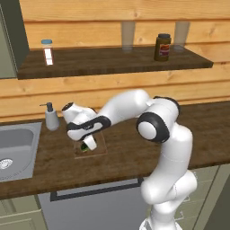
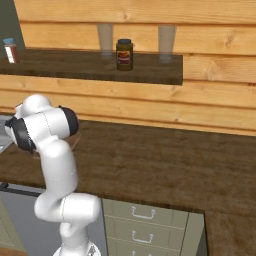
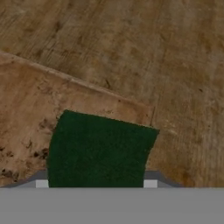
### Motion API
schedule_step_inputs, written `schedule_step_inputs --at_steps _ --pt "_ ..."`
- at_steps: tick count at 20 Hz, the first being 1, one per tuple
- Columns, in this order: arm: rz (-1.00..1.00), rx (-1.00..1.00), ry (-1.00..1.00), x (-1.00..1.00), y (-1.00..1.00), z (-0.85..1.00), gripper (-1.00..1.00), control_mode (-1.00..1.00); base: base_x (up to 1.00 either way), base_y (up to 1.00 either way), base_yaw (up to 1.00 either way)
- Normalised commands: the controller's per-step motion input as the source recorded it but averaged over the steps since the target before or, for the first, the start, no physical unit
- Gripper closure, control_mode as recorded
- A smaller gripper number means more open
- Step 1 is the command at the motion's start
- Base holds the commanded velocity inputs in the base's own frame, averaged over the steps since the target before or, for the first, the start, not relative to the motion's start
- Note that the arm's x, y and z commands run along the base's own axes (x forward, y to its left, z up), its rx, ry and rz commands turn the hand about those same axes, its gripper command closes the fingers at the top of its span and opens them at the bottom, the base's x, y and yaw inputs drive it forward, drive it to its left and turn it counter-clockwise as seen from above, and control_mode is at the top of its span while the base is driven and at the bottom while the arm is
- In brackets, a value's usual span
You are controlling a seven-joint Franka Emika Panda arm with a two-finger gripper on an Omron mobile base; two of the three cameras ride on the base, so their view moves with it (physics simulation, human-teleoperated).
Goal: Pick up the sponge from the counter and clean the cutting board by briefly scrubbing or pressing down on the cutting board. Once finished, release the sponge.
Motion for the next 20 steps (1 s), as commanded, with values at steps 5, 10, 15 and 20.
schedule_step_inputs --at_steps 5,10,15,20 --pt "0.0 -0.01 -0.18 0.0 0.04 -0.08 1.0 -1.0 0.0 0.0 0.0" --pt "0.0 -0.01 -0.09 0.0 0.15 0.0 1.0 -1.0 0.0 0.0 0.0" --pt "0.0 0.0 0.01 0.0 0.2 0.0 1.0 -1.0 0.0 0.0 0.0" --pt "0.0 0.0 0.07 0.05 0.27 0.0 1.0 -1.0 0.0 0.0 0.0"
